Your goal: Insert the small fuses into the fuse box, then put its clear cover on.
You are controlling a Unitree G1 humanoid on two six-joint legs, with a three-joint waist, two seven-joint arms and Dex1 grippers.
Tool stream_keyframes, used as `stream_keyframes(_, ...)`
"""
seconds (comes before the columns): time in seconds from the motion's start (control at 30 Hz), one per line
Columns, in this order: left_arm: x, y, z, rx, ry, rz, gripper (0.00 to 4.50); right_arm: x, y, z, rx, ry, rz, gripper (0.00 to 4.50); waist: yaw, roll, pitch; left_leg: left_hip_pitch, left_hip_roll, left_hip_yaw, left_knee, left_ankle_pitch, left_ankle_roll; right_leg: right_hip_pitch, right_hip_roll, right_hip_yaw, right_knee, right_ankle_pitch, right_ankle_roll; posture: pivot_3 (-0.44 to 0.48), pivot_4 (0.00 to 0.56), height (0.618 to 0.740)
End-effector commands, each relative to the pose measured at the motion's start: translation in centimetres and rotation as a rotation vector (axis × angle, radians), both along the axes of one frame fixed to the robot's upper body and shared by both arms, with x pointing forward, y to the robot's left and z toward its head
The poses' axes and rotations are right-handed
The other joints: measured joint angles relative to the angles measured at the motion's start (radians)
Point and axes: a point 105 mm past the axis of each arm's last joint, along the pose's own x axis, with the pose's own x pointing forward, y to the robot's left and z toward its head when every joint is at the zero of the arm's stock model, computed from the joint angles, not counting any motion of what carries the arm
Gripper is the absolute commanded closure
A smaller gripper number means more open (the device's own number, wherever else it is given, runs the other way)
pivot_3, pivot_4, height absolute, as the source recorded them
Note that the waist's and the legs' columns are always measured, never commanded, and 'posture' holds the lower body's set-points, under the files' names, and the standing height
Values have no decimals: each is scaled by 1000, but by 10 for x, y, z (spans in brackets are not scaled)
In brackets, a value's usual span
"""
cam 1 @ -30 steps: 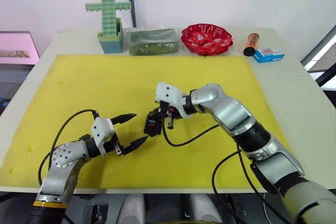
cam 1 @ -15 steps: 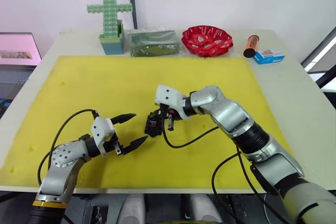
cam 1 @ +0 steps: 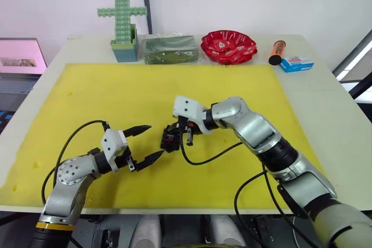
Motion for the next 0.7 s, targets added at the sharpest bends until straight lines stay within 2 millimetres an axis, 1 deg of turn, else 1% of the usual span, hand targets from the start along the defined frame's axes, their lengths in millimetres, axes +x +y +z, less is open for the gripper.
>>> stream_keyframes(0.03, 1, 2, 12, 0, -48, 5, 0, -2, -10, -31, -46, 112, -42, 4483, 0, 0, 0, 0, 0, 0, 0, 0, 0, 0, 0, 0, 0, 0, 0, 0, 150, 740)
stream_keyframes(0.1, 2, 3, 13, 3, -49, 5, 0, -5, -3, -13, 25, 97, -12, 4483, -1, 0, 0, 0, 0, 0, 0, 0, 0, 0, 0, 0, 0, 0, 0, 0, 150, 740)
stream_keyframes(0.2, 3, 4, 14, 7, -49, 3, 0, -12, 1, 9, 77, 70, 22, 4483, -1, 1, 1, -1, 0, 0, 0, 0, 0, -2, 0, 0, 0, 0, 0, 0, 150, 740)
stream_keyframes(0.23, 3, 4, 14, 8, -49, 2, 0, -15, 4, 20, 110, 55, 37, 4483, -2, 1, 1, -2, 0, 0, 0, 0, 0, -3, 0, 0, 0, 0, 0, 0, 150, 740)
stream_keyframes(0.27, 4, 5, 14, 9, -49, 1, 0, -17, 4, 29, 134, 50, 38, 4483, -3, 1, 1, -3, 0, 0, -1, 0, 0, -4, 0, 0, 0, 0, 0, 0, 150, 740)
stream_keyframes(0.3, 4, 5, 15, 10, -50, -1, 0, -20, 4, 44, 170, 4, 59, 4483, -3, 1, 1, -4, 0, 0, -1, 0, 0, -5, 0, 0, 0, 0, 0, 0, 150, 740)
stream_keyframes(0.37, 5, 5, 15, 11, -50, -5, 0, -22, 1, 63, 219, -50, 59, 4483, -2, 1, 1, -9, 0, 0, 0, 0, 0, -9, 0, 0, 1, 0, 0, 0, 150, 740)
stream_keyframes(0.4, 4, 5, 15, 12, -50, -6, 0, -22, -1, 68, 238, -63, 48, 4483, -2, 1, 1, -12, 0, 0, 1, 0, 0, -12, 0, 0, 1, 0, 0, 0, 150, 740)
stream_keyframes(0.5, 4, 6, 16, 12, -49, -11, 0, -23, -13, 83, 291, -88, 2, 4483, -1, 1, 1, -14, 0, -1, 1, 0, 0, -13, 0, -1, 1, 0, 0, 0, 150, 740)
stream_keyframes(0.57, 5, 7, 17, 13, -49, -15, 0, -16, -27, 91, 345, -142, -88, 4483, 0, 1, 1, -14, 0, -1, 1, 0, 0, -13, 0, -1, 1, 0, 0, 0, 150, 740)
stream_keyframes(0.6, 5, 8, 17, 14, -50, -16, 0, -11, -37, 92, 346, -199, -144, 4483, 1, 1, 1, -14, 0, -1, 1, 0, 0, -13, 0, -1, 0, 0, 0, 0, 150, 740)
stream_keyframes(0.67, 6, 9, 20, 12, -58, -20, 0, -10, -62, 76, 286, -191, -213, 4483, 4, 0, 1, -14, 0, -1, 1, 0, 0, -13, 0, -1, 0, 0, 0, 0, 150, 740)
stream_keyframes(0.7, 7, 10, 22, 11, -62, -22, 0, -11, -74, 69, 272, -159, -250, 4483, 4, 0, 1, -15, 0, -1, 1, 0, 0, -13, -1, -1, 0, 0, 0, 0, 150, 740)
